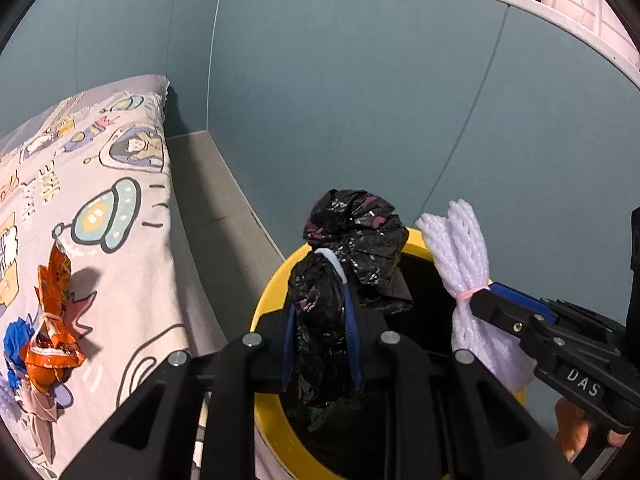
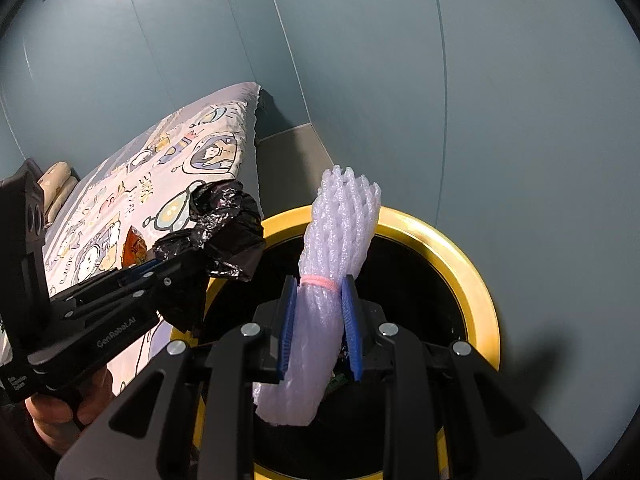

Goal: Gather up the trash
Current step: 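Open both tools to drop the bag and foam net into the bin, then move both open tools back over the trash on the bed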

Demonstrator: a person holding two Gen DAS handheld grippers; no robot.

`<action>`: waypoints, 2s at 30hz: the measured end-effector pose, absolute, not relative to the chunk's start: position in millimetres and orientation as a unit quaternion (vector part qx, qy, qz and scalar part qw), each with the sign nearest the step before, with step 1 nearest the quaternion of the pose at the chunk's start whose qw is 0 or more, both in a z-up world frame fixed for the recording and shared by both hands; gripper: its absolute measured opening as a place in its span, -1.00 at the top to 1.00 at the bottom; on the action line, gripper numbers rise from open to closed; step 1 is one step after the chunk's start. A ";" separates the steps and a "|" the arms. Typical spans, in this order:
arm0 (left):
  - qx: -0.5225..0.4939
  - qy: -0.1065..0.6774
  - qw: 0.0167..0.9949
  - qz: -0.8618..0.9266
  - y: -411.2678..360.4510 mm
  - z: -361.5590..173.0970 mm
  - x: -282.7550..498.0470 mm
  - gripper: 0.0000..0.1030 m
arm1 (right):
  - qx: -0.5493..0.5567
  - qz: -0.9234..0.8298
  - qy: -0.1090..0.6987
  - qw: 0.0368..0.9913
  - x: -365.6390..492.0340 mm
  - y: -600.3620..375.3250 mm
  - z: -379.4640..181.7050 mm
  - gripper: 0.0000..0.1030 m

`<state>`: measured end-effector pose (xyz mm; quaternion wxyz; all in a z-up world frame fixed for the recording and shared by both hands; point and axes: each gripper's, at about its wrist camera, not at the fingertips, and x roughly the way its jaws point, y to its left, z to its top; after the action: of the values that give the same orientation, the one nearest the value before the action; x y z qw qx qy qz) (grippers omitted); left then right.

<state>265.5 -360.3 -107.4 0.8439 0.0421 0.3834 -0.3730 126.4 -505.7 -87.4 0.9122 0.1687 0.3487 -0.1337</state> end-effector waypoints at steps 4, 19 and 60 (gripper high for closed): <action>0.038 0.392 0.840 -0.374 -360.2 -111.9 265.9 0.52 | 0.173 -0.134 0.352 0.910 132.1 -504.9 -89.8 0.58; 0.017 0.397 0.848 -0.349 -340.3 -104.5 277.6 -0.13 | 0.191 -0.151 0.351 0.904 122.2 -511.8 -89.6 0.25; -0.071 0.347 0.927 -0.121 -70.1 -33.6 323.8 -0.71 | 0.104 0.019 0.331 0.938 194.2 -327.7 -15.6 -0.07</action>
<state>323.8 -70.1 -33.6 0.9273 -0.0711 0.3470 -0.1208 194.2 -327.7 -15.6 0.9378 0.1038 0.3306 0.0187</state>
